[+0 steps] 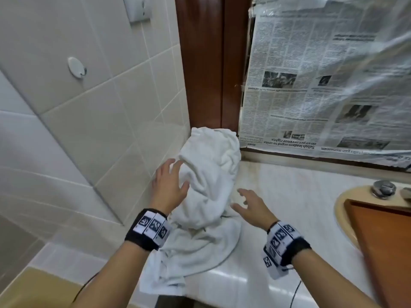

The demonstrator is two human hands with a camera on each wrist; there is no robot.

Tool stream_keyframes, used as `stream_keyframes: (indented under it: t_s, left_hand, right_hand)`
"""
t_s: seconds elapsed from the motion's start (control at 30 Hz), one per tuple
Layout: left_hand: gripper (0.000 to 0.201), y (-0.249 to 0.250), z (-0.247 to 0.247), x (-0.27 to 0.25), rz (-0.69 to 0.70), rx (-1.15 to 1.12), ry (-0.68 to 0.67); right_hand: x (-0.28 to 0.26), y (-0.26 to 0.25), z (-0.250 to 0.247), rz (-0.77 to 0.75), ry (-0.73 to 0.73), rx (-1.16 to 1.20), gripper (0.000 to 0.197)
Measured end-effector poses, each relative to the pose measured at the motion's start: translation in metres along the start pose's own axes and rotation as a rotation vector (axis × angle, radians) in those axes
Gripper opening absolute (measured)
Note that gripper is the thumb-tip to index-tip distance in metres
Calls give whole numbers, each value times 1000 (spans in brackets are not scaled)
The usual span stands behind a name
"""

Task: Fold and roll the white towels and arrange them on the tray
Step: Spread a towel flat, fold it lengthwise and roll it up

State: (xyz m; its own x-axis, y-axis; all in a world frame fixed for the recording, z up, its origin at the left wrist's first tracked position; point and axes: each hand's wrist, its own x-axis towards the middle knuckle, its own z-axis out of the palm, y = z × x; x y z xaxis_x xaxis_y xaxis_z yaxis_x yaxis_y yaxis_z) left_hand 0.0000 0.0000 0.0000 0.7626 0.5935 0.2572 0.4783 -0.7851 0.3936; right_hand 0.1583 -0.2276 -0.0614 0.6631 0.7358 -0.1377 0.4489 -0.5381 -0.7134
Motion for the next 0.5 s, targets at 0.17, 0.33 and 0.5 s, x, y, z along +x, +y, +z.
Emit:
stream_keyframes:
  t_s: [0.17, 0.33, 0.5]
  left_hand:
    - [62, -3, 16, 23, -115, -15, -163]
    - [28, 2, 27, 21, -157, -138, -157]
    - [4, 17, 20, -1, -99, -198, -113]
  right_hand:
    - [53, -9, 6, 86, 31, 46, 81]
    - [81, -21, 10, 174, 18, 295, 70]
    - [79, -33, 5, 125, 48, 367, 11]
